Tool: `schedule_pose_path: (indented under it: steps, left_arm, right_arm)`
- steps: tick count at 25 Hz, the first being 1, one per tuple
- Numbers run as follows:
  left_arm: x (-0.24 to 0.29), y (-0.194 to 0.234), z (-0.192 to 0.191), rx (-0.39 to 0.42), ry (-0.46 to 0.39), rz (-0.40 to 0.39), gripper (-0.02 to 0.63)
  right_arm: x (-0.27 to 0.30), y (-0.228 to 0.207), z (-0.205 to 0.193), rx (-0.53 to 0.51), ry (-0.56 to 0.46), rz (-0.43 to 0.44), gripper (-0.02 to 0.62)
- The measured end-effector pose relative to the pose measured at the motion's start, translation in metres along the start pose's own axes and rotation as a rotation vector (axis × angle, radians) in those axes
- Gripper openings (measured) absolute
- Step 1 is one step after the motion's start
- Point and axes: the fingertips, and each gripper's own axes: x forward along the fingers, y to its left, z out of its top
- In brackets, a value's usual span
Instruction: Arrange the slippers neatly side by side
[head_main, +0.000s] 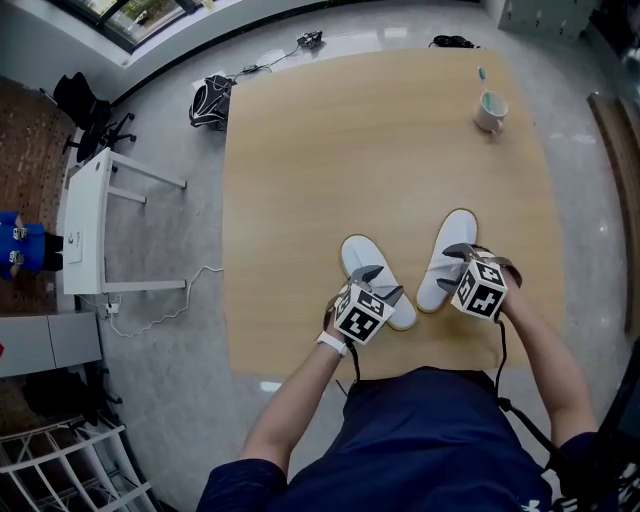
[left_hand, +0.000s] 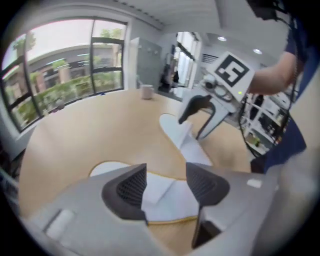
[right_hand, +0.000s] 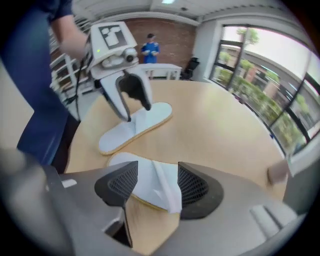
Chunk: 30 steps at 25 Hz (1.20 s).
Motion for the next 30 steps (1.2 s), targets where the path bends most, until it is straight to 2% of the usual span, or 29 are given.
schedule_pose_path:
  steps: [3,5,6,8,10,12,16,24,30]
  left_arm:
    - [-0.011,0.035,-0.014,-0.151,-0.004,0.218,0.271]
    - [-0.010,0.043,-0.021,-0.239,-0.014,0.285,0.270]
    - [-0.007,0.043,-0.025,-0.273,-0.008,0.291,0.270]
    - [0.003,0.040,-0.034,-0.308,0.024,0.291,0.281]
    - [0.013,0.038,-0.044,-0.323,0.058,0.297,0.289]
    - [0.022,0.038,-0.050,-0.322,0.070,0.307,0.295]
    - [0.027,0.040,-0.044,-0.239,0.046,0.274,0.296]
    - [0.027,0.036,-0.040,-0.129,0.037,0.178,0.293]
    - [0.028,0.029,-0.037,-0.068,0.043,0.145,0.291]
  right_arm:
    - [-0.003,-0.026,-0.003,0.496,-0.163,-0.136,0.257]
    - [-0.002,-0.043,-0.018,0.778,-0.236,-0.242,0.247]
    - [-0.001,-0.049,-0.028,0.874,-0.243,-0.298,0.242]
    - [0.005,-0.055,-0.044,0.977,-0.217,-0.383,0.236]
    - [0.016,-0.053,-0.050,0.997,-0.177,-0.412,0.236]
    - [0.029,-0.049,-0.052,0.956,-0.144,-0.413,0.240]
    - [0.032,-0.050,-0.037,0.737,-0.154,-0.452,0.241]
    - [0.033,-0.044,-0.031,0.653,-0.150,-0.356,0.241]
    - [0.032,-0.028,-0.022,0.594,-0.133,-0.315,0.241]
